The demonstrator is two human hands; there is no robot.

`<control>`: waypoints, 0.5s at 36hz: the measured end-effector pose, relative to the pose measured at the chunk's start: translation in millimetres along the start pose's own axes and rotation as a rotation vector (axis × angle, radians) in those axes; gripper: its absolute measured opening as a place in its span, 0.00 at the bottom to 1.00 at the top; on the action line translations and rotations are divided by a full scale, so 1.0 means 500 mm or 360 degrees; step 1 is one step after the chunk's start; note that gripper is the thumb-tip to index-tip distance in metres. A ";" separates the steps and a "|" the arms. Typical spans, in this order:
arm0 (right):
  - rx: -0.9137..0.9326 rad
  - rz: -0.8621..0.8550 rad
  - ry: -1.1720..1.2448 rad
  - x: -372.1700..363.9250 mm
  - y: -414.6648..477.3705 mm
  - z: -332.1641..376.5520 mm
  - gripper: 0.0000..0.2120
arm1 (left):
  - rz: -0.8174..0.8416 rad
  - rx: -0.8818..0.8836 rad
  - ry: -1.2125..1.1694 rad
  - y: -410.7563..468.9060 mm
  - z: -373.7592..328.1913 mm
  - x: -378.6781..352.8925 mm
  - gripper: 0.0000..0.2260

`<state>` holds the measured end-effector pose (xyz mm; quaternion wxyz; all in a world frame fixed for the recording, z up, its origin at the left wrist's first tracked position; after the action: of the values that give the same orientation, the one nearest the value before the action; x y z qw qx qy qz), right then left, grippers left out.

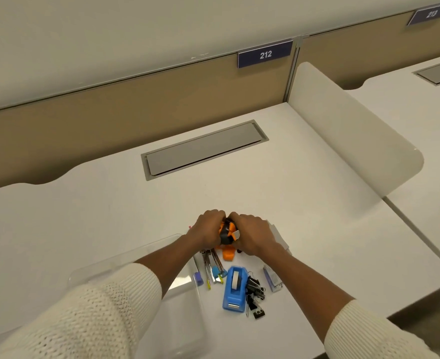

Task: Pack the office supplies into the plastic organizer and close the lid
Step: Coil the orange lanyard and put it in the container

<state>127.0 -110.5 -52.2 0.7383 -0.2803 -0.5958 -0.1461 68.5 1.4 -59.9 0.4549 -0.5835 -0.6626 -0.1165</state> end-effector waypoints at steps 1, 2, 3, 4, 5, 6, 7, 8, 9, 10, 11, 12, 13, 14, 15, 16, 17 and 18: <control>-0.0004 -0.0015 0.0019 0.004 0.000 0.000 0.23 | -0.0009 -0.0002 -0.0025 -0.001 0.000 0.004 0.19; -0.0007 -0.0032 0.0032 0.009 -0.001 0.000 0.23 | -0.0021 -0.0009 -0.0044 -0.004 -0.001 0.010 0.18; -0.0010 -0.0045 0.0046 0.013 -0.003 0.001 0.23 | -0.0034 -0.0012 -0.0060 -0.007 -0.001 0.015 0.18; -0.0011 -0.0062 0.0063 0.018 -0.003 0.001 0.23 | -0.0052 -0.0018 -0.0079 -0.009 -0.001 0.020 0.17; -0.0013 -0.0081 0.0081 0.025 -0.005 0.002 0.24 | -0.0071 -0.0031 -0.0098 -0.011 -0.003 0.026 0.17; -0.0017 -0.0098 0.0092 0.033 -0.006 0.002 0.24 | -0.0093 -0.0048 -0.0115 -0.014 -0.005 0.034 0.16; -0.0019 -0.0117 0.0096 0.042 -0.008 0.003 0.24 | -0.0119 -0.0065 -0.0134 -0.017 -0.008 0.042 0.15; -0.0020 -0.0138 0.0096 0.050 -0.009 0.004 0.24 | -0.0144 -0.0079 -0.0155 -0.021 -0.010 0.051 0.15; -0.0019 -0.0163 0.0099 0.060 -0.010 0.006 0.24 | -0.0171 -0.0094 -0.0176 -0.025 -0.013 0.060 0.14; -0.0018 -0.0188 0.0104 0.070 -0.011 0.009 0.25 | -0.0200 -0.0106 -0.0200 -0.030 -0.015 0.069 0.14; -0.0020 -0.0206 0.0104 0.080 -0.013 0.012 0.25 | -0.0229 -0.0117 -0.0224 -0.036 -0.018 0.079 0.13; -0.0020 -0.0224 0.0099 0.089 -0.014 0.016 0.25 | -0.0259 -0.0131 -0.0247 -0.042 -0.021 0.088 0.13; -0.0019 -0.0237 0.0094 0.099 -0.015 0.020 0.25 | -0.0285 -0.0144 -0.0265 -0.049 -0.024 0.098 0.14; -0.0016 -0.0247 0.0093 0.108 -0.016 0.025 0.26 | -0.0306 -0.0152 -0.0281 -0.058 -0.027 0.108 0.14; -0.0014 -0.0253 0.0092 0.117 -0.018 0.031 0.26 | -0.0323 -0.0155 -0.0289 -0.068 -0.030 0.118 0.15; -0.0011 -0.0258 0.0090 0.125 -0.021 0.038 0.27 | -0.0337 -0.0156 -0.0291 -0.079 -0.032 0.129 0.15; -0.0001 -0.0266 0.0094 0.134 -0.024 0.046 0.28 | -0.0349 -0.0156 -0.0289 -0.090 -0.032 0.140 0.16; 0.0015 -0.0277 0.0102 0.143 -0.028 0.057 0.28 | -0.0356 -0.0147 -0.0280 -0.102 -0.031 0.151 0.16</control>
<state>114.2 -96.5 23.5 0.7429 -0.2190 -0.5946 -0.2159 37.7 26.2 23.6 0.3519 -0.5342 -0.7548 -0.1454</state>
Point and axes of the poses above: each hand's wrist, its own y-axis towards the middle knuckle, its own x-axis out of the back of the hand, z = x × y, the point moved 5 cm from there along y, towards the middle knuckle, and after that the axes turned 13 degrees about -y, right-handed, at the moved point
